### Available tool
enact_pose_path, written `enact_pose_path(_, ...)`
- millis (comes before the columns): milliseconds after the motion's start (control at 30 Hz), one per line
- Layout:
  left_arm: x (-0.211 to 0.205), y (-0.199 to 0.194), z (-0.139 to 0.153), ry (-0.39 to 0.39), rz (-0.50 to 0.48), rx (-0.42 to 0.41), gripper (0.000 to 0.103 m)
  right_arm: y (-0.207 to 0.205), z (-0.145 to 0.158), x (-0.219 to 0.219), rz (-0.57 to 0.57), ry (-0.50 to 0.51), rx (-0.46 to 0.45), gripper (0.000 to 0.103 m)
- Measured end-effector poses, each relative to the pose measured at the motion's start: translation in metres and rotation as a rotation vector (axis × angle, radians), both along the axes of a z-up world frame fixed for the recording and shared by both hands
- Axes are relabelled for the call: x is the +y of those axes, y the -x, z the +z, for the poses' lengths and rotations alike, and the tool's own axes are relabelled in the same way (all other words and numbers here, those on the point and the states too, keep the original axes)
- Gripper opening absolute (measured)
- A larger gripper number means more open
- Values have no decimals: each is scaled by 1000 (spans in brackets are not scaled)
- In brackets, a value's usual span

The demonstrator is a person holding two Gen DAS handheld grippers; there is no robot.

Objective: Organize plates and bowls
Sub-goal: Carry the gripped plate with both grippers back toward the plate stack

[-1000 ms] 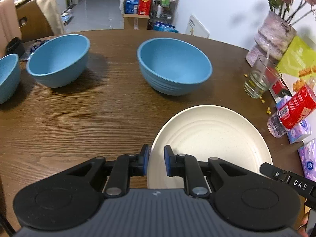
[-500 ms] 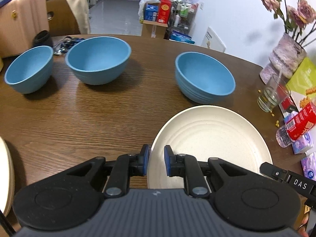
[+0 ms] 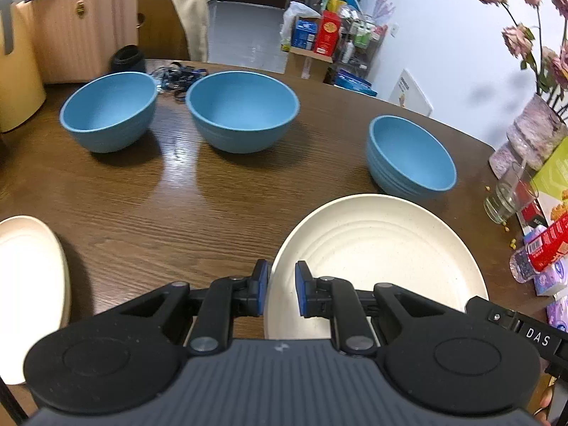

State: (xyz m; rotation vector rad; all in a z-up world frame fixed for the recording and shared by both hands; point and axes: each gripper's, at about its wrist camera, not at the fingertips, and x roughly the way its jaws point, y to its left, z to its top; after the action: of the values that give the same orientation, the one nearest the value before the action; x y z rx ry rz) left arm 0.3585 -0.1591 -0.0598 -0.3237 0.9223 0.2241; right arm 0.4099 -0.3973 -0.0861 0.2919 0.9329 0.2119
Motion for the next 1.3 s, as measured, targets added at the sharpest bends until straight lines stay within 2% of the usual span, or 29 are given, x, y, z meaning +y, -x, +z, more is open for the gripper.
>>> enact_pose_path(1300, 130, 96, 6, -6, 230, -20, 17, 40, 6, 152, 231, 11, 0, 6)
